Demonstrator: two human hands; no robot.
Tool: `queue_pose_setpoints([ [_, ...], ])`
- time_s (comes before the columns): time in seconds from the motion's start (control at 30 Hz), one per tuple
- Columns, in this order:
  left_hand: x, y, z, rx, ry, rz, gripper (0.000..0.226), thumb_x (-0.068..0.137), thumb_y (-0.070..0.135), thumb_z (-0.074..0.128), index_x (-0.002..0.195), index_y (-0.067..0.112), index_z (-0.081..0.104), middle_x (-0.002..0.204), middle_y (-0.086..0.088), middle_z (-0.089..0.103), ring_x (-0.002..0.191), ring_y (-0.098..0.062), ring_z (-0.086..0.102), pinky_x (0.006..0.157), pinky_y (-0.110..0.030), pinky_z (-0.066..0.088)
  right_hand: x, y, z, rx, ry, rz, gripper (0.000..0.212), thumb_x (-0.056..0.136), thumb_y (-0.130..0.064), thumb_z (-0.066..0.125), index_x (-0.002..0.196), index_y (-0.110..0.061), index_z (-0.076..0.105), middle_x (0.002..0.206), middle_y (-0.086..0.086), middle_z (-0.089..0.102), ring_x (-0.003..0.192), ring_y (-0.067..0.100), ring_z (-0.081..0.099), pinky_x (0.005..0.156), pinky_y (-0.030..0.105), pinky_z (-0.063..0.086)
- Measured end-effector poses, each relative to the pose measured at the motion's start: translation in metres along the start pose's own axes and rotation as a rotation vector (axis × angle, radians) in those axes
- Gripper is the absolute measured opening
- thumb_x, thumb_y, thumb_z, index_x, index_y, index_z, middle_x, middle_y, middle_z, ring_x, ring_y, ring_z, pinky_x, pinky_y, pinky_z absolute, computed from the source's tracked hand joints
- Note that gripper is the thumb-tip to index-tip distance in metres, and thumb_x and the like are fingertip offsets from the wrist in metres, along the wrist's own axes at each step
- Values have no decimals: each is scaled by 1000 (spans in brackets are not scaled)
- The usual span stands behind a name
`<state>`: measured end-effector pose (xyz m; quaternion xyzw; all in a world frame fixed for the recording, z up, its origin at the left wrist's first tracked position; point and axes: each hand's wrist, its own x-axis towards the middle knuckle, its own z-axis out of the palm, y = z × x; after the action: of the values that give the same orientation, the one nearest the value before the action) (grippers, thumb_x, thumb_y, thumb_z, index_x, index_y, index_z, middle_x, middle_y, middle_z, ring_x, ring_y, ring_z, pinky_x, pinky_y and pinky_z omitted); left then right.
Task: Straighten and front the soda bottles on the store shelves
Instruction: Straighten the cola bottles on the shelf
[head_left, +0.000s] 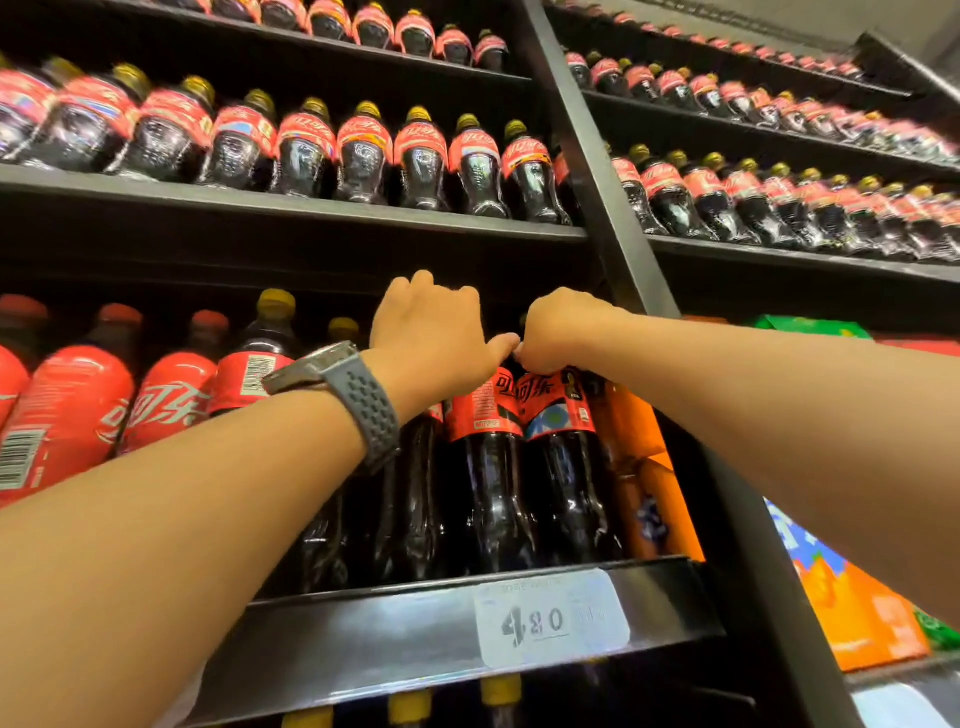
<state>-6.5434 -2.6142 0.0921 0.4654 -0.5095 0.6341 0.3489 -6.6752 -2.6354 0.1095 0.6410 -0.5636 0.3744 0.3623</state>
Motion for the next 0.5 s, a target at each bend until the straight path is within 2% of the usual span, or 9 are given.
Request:
queue_pose_setpoints([
  [0.07,6,3,4,12,-24,-28,67,82,76,39,97,14,60,101,-12,64,104,-31,53,84,-39,37,0,1,0,22,12,35,33,86,-37,60,67,-12,49,68,4,51,56,19,50,50,27,43],
  [0.13,11,3,6,-12,-52,-34,63,77,78,44,85,17,55,95,-9,64,98,-30,57,78,-37,36,-1,2,-3,43,0,31,35,87,-36,61,64,-12,48,64,4,52,53,19,51,49,26,43],
  [0.27,16,-4,9,-89,-135,-29,52,72,70,60,66,22,40,72,3,50,79,-24,50,72,-33,32,-3,0,-11,4,-50,-23,38,94,-33,52,63,-11,52,46,1,54,44,15,50,40,22,41],
  [0.33,19,-11,9,-159,-207,-61,48,72,66,63,67,22,43,67,5,47,73,-22,46,70,-33,32,-4,0,-12,26,-123,-22,34,98,-27,45,71,-10,56,50,1,56,45,14,50,36,19,40],
  [0.37,20,-14,8,-193,-247,-79,46,71,64,64,70,22,48,69,4,50,72,-21,46,70,-33,33,-2,1,-12,70,-161,-8,29,99,-24,44,77,-9,57,58,3,57,46,14,50,33,17,39],
  [0.43,21,-18,8,-214,-288,-92,44,71,64,63,77,21,53,79,1,59,75,-22,49,70,-32,35,0,2,-10,185,-158,-2,26,95,-22,50,74,-8,53,64,4,56,47,15,50,26,14,35],
  [0.5,20,-16,12,-158,-220,-78,48,72,69,57,80,22,53,94,-5,65,85,-27,55,71,-33,35,0,1,-6,190,-115,13,35,95,-33,51,70,-8,51,49,5,59,38,17,55,30,18,42],
])
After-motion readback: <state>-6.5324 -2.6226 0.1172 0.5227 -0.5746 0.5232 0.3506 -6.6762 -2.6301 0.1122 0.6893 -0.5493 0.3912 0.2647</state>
